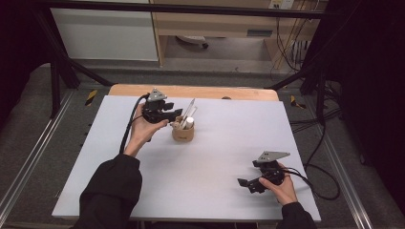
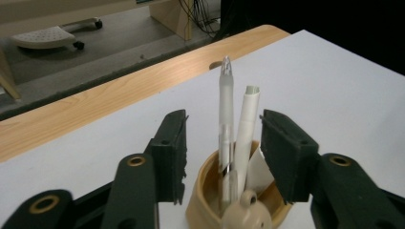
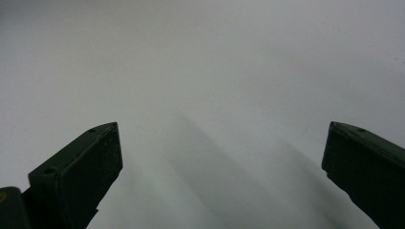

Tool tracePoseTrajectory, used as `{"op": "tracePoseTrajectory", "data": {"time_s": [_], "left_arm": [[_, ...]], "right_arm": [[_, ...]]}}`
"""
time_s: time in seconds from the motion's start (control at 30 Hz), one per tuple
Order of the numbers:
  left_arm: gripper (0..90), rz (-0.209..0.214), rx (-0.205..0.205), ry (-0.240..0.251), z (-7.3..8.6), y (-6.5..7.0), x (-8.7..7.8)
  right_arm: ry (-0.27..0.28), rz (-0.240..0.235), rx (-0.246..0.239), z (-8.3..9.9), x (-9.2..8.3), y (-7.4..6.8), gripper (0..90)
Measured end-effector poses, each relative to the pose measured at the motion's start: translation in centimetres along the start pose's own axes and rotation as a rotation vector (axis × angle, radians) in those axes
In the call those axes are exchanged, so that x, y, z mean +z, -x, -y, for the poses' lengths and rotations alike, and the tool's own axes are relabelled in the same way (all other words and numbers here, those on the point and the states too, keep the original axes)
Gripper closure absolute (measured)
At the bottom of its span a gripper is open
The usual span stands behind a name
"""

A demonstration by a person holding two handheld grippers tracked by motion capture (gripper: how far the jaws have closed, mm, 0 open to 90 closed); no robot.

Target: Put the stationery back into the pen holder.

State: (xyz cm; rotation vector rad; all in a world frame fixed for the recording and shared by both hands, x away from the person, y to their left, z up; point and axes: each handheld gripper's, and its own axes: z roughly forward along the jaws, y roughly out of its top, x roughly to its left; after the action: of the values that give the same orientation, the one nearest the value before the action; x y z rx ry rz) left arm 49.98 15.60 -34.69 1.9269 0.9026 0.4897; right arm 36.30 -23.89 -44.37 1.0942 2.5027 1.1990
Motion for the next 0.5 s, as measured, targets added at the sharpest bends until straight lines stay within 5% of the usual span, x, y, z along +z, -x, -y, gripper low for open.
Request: {"op": "tracePoseTrajectory", "data": {"time_s": [0.17, 0.5], "left_arm": [[37.5, 0.005, -0.004, -0.071, 0.5, -0.2, -1.9], [20.2, 0.001, -0.021, -0.064, 3.8, -0.4, -5.3]], "right_arm": [[0.000, 0.000, -0.001, 0.0, 0.0, 0.0, 0.7], [0.000, 0.005, 0.000, 0.0, 0.0, 0.0, 0.7]]}}
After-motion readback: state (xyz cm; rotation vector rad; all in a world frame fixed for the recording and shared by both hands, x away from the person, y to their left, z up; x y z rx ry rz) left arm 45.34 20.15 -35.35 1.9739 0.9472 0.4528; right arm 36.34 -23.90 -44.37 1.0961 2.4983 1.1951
